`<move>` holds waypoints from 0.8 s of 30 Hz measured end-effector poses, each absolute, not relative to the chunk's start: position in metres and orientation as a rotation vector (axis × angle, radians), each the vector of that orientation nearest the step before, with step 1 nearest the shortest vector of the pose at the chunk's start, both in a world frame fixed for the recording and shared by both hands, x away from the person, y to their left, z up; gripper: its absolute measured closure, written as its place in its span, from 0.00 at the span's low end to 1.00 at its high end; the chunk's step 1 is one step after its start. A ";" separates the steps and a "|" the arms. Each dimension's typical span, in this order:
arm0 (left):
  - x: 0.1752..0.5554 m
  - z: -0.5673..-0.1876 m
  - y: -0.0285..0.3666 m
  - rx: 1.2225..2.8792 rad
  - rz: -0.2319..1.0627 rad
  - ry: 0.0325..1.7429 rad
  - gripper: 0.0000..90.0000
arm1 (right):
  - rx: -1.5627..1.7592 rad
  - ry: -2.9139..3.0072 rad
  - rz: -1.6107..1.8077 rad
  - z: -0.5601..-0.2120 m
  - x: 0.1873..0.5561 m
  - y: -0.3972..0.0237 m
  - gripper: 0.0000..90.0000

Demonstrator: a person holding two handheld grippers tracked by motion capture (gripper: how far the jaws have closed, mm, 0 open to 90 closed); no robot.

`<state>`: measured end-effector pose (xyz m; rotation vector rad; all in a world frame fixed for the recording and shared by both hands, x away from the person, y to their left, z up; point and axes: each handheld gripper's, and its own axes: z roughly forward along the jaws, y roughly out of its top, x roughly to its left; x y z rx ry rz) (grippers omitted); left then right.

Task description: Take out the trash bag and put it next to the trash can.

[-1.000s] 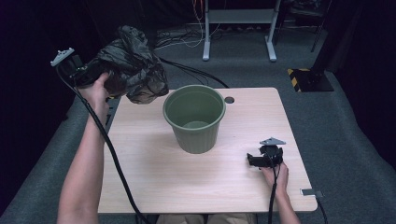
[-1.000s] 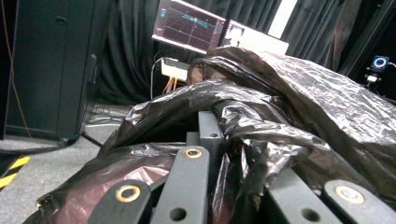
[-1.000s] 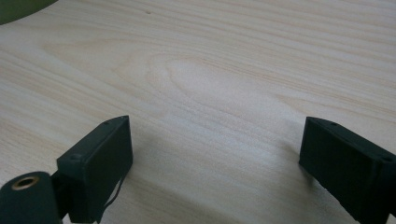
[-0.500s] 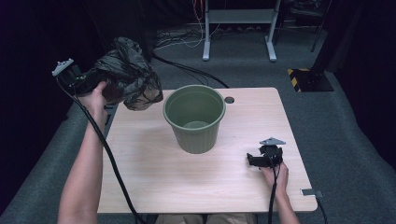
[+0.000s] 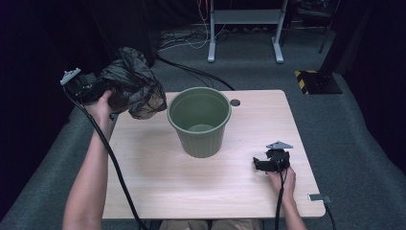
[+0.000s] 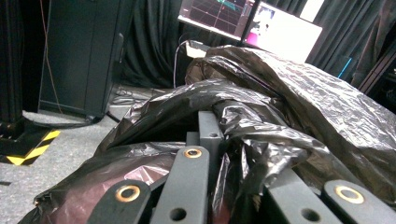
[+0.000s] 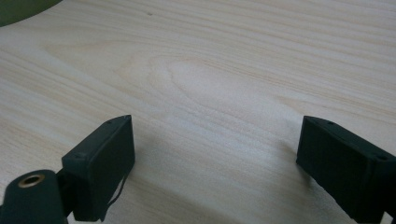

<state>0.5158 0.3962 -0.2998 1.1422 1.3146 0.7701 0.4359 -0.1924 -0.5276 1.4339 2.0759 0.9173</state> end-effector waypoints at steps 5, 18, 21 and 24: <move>0.518 -0.309 0.395 1.150 0.761 1.330 1.00 | 1.433 2.074 0.918 -0.528 0.436 -0.192 0.12; 0.528 -0.346 0.388 1.189 0.718 1.379 1.00 | 1.431 2.073 0.918 -0.528 0.436 -0.193 0.13; 0.531 -0.357 0.385 1.200 0.701 1.394 1.00 | 1.430 2.073 0.918 -0.528 0.436 -0.193 0.13; 0.533 -0.366 0.381 1.224 0.690 1.399 1.00 | 1.430 2.073 0.918 -0.528 0.436 -0.192 0.13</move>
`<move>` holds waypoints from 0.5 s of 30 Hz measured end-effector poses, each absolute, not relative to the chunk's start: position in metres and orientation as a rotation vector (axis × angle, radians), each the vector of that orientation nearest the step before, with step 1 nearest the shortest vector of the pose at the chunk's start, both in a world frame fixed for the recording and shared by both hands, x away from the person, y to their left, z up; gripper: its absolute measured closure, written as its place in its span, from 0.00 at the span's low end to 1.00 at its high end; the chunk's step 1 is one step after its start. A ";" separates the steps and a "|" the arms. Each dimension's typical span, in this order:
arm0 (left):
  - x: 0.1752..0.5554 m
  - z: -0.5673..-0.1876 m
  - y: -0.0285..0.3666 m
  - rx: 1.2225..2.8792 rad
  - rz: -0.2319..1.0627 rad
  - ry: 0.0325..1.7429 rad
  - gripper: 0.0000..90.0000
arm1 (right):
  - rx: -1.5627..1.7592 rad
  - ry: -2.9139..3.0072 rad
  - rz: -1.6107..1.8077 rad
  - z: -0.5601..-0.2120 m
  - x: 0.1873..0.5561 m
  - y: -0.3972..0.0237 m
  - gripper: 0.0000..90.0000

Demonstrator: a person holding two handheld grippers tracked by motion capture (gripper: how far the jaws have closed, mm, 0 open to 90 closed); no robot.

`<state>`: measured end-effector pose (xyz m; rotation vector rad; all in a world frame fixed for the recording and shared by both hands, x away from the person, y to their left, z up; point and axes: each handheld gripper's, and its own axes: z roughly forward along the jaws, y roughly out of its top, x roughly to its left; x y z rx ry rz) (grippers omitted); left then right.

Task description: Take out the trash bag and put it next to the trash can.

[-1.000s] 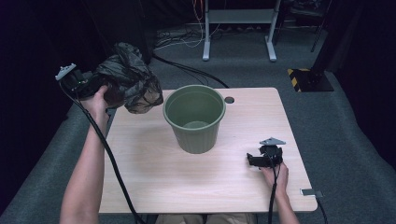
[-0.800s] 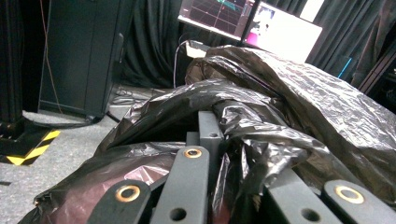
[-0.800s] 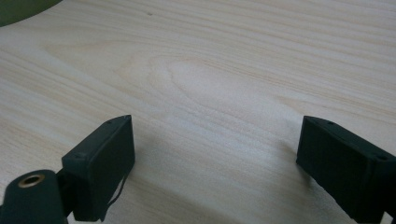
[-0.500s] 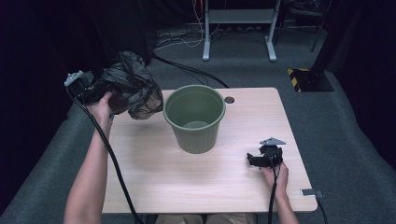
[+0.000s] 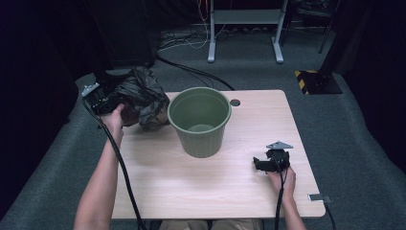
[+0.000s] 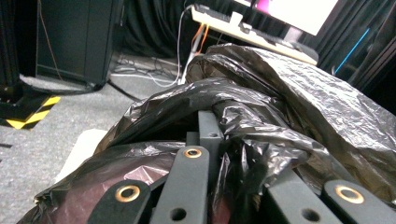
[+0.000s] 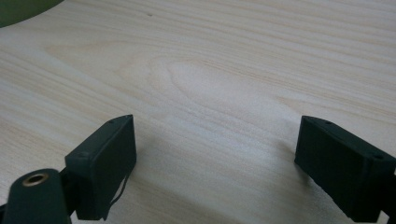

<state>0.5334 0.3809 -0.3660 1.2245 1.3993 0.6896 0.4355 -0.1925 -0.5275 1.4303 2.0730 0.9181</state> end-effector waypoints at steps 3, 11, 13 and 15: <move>0.536 -0.375 0.374 1.280 0.698 1.398 1.00 | 1.430 2.073 0.918 -0.528 0.435 -0.192 0.13; 0.541 -0.396 0.360 1.370 0.703 1.407 1.00 | 1.430 2.073 0.919 -0.528 0.435 -0.193 0.13; 0.543 -0.401 0.357 1.396 0.704 1.408 1.00 | 1.430 2.073 0.919 -0.528 0.435 -0.193 0.13; 0.544 -0.407 0.354 1.423 0.702 1.410 1.00 | 1.431 2.072 0.919 -0.528 0.435 -0.193 0.13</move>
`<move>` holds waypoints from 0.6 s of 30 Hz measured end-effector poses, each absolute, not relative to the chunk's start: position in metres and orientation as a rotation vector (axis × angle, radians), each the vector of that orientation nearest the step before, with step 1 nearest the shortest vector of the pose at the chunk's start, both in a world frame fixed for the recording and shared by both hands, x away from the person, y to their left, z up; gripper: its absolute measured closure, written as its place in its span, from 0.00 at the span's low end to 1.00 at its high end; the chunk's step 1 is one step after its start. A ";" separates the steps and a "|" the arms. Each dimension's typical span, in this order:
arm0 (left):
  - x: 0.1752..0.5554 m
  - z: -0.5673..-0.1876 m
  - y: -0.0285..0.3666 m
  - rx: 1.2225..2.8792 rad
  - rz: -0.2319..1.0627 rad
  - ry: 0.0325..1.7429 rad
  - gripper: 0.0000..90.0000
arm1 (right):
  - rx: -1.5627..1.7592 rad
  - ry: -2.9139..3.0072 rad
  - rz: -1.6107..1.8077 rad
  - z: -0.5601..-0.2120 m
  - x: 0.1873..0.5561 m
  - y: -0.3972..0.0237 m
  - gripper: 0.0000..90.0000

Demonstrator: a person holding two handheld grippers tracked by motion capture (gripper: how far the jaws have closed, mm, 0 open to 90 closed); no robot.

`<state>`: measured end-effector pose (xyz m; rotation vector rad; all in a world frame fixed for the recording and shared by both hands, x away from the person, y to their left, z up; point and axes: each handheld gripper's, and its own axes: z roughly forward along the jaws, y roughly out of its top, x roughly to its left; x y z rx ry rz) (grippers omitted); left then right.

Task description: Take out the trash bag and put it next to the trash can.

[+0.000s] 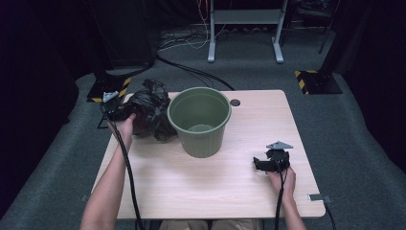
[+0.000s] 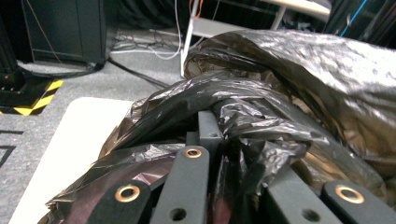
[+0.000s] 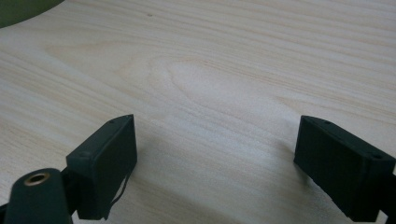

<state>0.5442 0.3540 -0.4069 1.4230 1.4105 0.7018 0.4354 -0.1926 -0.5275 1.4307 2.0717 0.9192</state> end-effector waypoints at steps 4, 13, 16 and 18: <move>0.546 -0.419 0.350 1.461 0.697 1.425 1.00 | 1.431 2.071 0.919 -0.528 0.435 -0.193 0.14; 0.547 -0.435 0.347 1.517 0.686 1.440 1.00 | 1.431 2.071 0.919 -0.528 0.435 -0.193 0.14; 0.546 -0.434 0.347 1.527 0.694 1.429 0.98 | 1.431 2.070 0.919 -0.528 0.435 -0.193 0.14; 0.543 -0.432 0.345 1.545 0.718 1.410 0.91 | 1.431 2.070 0.920 -0.528 0.435 -0.192 0.14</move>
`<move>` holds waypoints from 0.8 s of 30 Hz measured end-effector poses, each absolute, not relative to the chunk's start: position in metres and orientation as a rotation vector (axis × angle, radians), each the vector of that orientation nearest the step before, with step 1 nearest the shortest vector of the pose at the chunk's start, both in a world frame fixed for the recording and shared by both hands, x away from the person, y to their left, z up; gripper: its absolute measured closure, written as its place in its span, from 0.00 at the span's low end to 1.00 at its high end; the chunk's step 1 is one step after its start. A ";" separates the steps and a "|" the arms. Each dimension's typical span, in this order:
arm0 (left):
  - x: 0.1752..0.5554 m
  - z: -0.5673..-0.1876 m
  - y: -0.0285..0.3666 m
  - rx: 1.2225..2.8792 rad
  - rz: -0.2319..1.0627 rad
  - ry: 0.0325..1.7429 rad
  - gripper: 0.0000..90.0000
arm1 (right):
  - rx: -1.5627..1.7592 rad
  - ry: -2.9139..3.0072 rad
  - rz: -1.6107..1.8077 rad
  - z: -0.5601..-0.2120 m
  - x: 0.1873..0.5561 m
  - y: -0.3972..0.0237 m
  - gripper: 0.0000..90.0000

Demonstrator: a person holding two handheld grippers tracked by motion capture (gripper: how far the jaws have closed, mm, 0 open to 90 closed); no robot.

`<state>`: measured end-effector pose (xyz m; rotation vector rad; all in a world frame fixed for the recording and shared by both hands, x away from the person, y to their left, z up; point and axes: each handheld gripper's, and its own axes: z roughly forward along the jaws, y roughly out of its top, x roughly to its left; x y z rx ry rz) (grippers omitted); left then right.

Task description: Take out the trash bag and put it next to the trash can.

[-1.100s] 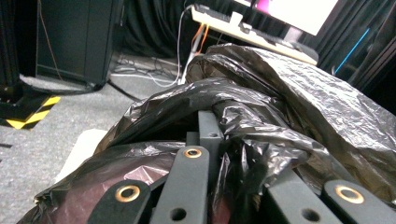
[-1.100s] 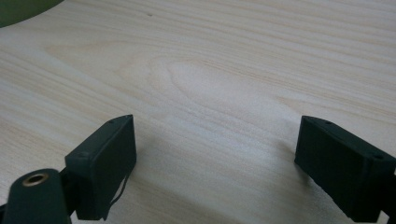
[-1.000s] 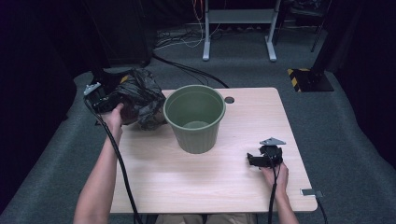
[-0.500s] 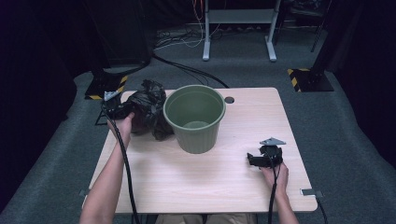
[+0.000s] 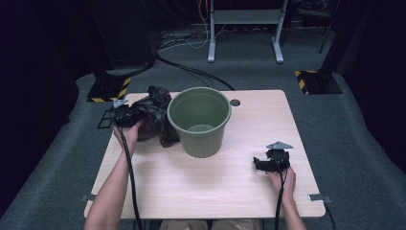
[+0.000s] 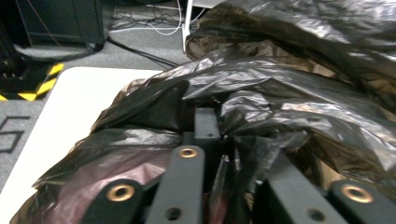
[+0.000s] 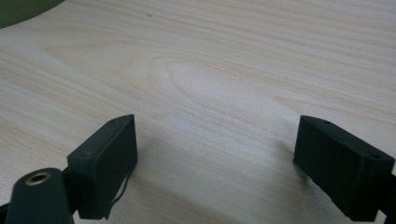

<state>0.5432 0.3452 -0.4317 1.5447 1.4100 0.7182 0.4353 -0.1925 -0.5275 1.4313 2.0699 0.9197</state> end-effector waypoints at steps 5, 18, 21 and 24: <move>0.533 -0.427 0.338 1.620 0.775 1.382 0.62 | 1.430 2.070 0.920 -0.527 0.435 -0.192 0.14; 0.500 -0.419 0.333 1.706 0.811 1.363 0.16 | 1.431 2.069 0.923 -0.527 0.435 -0.192 0.15; 0.492 -0.418 0.333 1.723 0.814 1.355 0.11 | 1.431 2.069 0.924 -0.527 0.435 -0.192 0.15; 0.483 -0.416 0.331 1.741 0.812 1.342 0.04 | 1.431 2.069 0.924 -0.527 0.435 -0.192 0.15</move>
